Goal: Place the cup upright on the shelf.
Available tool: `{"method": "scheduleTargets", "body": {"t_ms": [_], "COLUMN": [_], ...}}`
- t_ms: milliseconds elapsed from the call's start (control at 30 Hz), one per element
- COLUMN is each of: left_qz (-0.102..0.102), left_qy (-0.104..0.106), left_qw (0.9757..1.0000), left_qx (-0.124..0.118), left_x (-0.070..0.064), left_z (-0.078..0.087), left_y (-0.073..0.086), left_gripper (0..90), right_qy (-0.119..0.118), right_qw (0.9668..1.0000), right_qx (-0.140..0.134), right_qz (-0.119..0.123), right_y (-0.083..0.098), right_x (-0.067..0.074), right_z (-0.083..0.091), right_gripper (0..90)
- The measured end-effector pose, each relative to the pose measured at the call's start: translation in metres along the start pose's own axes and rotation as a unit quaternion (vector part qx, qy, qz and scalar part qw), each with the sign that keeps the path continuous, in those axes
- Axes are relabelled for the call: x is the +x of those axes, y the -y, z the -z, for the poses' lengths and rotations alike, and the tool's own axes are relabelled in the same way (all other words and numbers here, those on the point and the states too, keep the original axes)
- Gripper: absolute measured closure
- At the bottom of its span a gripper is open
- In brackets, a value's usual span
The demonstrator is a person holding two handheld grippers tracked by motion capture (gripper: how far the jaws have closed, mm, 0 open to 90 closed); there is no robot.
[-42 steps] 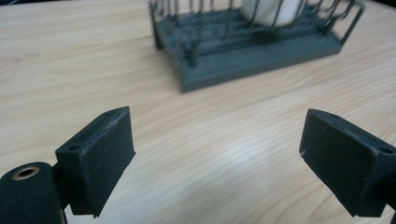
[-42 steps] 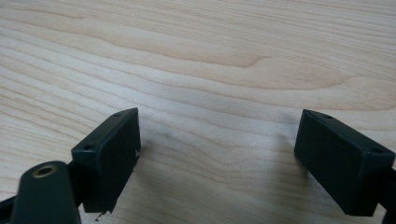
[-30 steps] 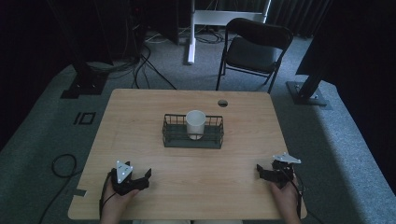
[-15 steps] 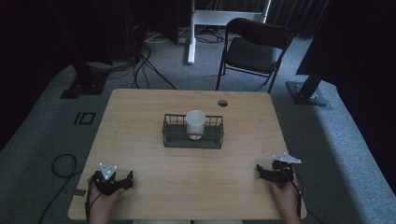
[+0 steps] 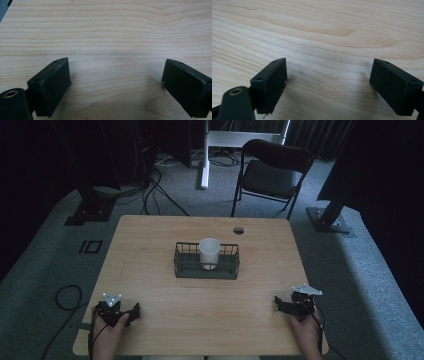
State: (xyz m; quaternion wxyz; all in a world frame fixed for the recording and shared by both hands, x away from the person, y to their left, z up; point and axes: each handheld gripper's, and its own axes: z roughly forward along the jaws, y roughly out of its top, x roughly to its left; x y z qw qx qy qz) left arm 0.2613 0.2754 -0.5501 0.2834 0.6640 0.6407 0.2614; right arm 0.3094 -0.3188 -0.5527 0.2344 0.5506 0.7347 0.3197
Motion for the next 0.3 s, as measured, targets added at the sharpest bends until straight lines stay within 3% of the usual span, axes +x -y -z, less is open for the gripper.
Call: {"method": "scheduleTargets", "body": {"t_ms": [300], "left_qz": [-0.003], "left_qy": [-0.009], "left_qw": [0.9999], "left_qx": [0.005], "left_x": [-0.0014], "left_z": [-0.0004], "left_y": [-0.0003], "left_gripper": [8.8], "right_qy": [0.000], "right_qw": [1.0000], "right_qx": [0.000], "right_qz": [0.000], "right_y": [0.0000], "right_x": [-0.0001], "right_z": [0.0000], "right_gripper": [14.0]}}
